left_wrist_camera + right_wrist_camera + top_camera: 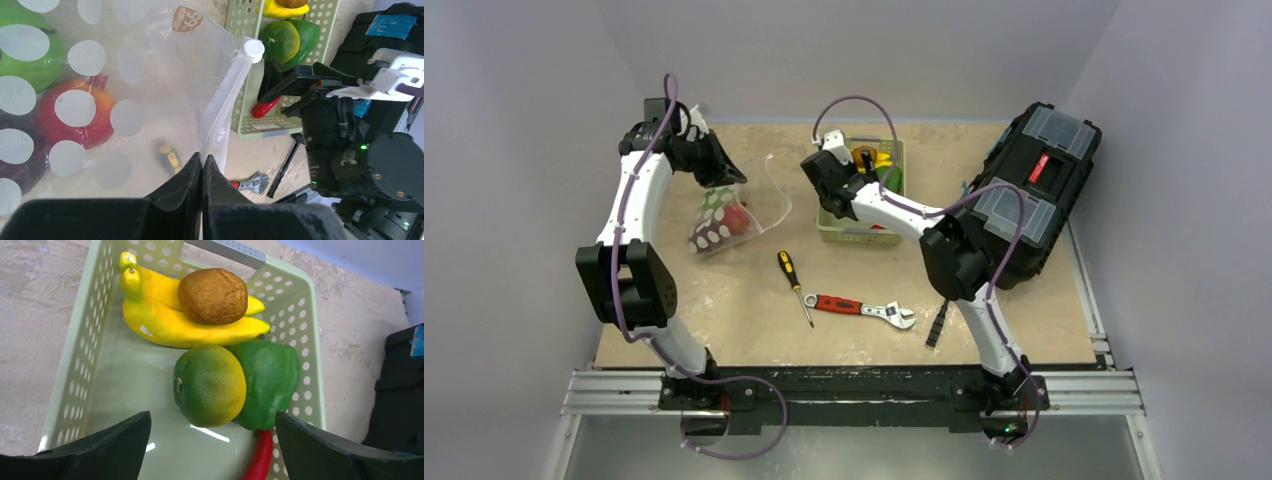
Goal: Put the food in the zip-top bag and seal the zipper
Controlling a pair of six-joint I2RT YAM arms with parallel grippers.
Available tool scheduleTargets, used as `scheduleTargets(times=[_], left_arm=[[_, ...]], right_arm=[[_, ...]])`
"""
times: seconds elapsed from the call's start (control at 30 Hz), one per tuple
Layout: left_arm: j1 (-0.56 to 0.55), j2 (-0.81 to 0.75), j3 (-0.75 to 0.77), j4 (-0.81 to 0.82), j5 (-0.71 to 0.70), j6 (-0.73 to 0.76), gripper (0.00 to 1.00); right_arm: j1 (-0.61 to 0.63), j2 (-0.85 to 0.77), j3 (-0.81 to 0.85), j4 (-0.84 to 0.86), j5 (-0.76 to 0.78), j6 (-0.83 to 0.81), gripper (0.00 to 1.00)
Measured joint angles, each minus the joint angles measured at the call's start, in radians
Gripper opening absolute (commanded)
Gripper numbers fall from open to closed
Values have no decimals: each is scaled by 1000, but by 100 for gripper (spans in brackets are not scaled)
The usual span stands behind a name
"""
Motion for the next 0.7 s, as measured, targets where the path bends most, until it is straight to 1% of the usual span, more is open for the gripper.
scheduleTargets(times=[0.33,0.47,0.6,0.7], left_arm=[[0,0,0,0,2,0,0],[0,0,0,0,2,0,0],[0,0,0,0,2,0,0],[0,0,0,0,3,0,0]], right_arm=[[14,118,32,85,126,-145,89],[14,143,33,144,154,-214,83],[14,147,31,213,164,-273,72],[14,147,27,256,168,-300,71]])
